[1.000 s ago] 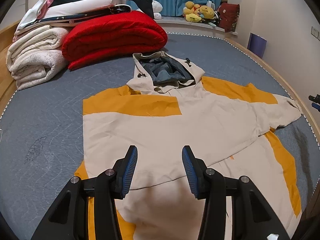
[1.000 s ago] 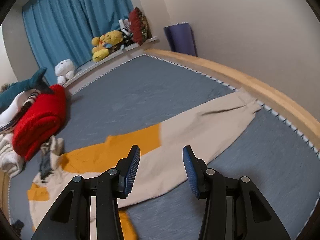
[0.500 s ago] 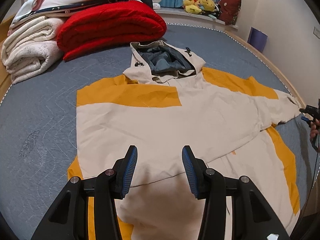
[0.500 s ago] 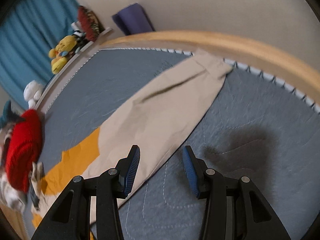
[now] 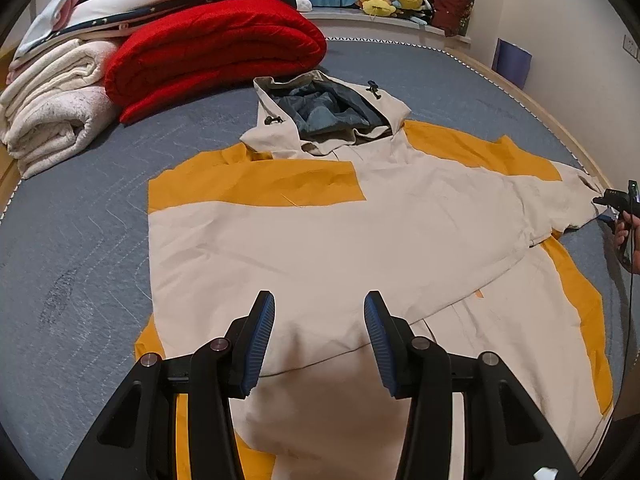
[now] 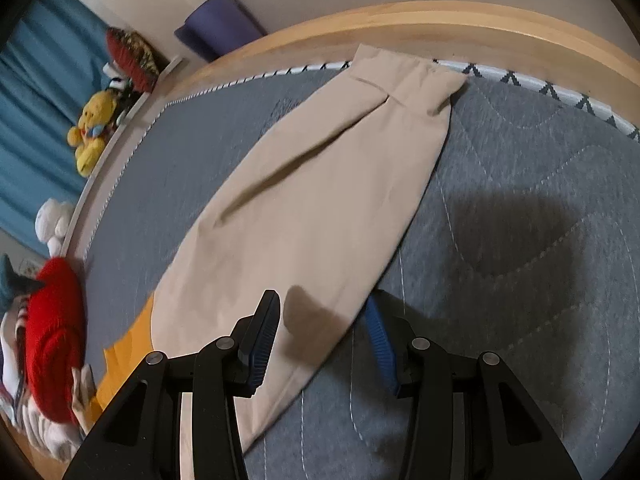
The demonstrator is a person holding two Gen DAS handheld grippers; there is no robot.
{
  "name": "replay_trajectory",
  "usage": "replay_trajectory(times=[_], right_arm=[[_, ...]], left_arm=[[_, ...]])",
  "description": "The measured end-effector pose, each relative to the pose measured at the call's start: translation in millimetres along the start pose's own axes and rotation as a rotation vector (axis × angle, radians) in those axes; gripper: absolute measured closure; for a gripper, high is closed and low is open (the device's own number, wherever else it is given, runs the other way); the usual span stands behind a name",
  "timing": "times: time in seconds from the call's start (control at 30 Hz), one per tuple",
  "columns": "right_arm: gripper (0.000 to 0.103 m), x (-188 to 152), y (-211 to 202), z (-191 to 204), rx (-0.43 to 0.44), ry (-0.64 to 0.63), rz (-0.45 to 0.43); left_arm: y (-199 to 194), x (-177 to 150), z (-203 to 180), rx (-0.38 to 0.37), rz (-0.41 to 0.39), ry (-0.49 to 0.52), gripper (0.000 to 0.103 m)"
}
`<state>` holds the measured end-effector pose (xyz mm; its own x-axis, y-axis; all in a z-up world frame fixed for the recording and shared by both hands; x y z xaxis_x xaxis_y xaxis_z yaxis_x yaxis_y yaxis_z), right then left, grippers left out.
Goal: Fold large clothes
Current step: 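Grasp the cuff of the other sleeve with the right tool, then fold the held sleeve across the jacket body with the right tool, release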
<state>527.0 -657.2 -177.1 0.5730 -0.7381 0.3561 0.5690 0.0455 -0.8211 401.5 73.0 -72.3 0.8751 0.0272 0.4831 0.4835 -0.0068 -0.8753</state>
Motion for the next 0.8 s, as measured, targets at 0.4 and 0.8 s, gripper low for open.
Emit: replay_trajectory(times=[0.4, 0.8], right_arm=[[0.097, 32.5, -39.4, 86.8, -0.085, -0.181, -0.149], [0.099, -198.7, -129.4, 356.6, 0.148, -1.020, -0.111]], left_arm=[[-10.7, 4.9, 18.4, 0.004, -0.025, -0.045, 0.059], [-35.0, 16.0, 72.5, 0.024, -0.075, -0.187, 0.059]])
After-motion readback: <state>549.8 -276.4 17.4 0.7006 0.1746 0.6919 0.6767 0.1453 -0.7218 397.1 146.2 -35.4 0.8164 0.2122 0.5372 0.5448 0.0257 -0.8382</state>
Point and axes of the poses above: each gripper's, at about its wrist camera, not at the fingertips, and y roughly the way its jaws point, z to its left, x to its top, the point moved 4 cm from there along y, roughly the way its jaws point, and after that the axes turned 6 degrees about z, right-handed, at the moved point
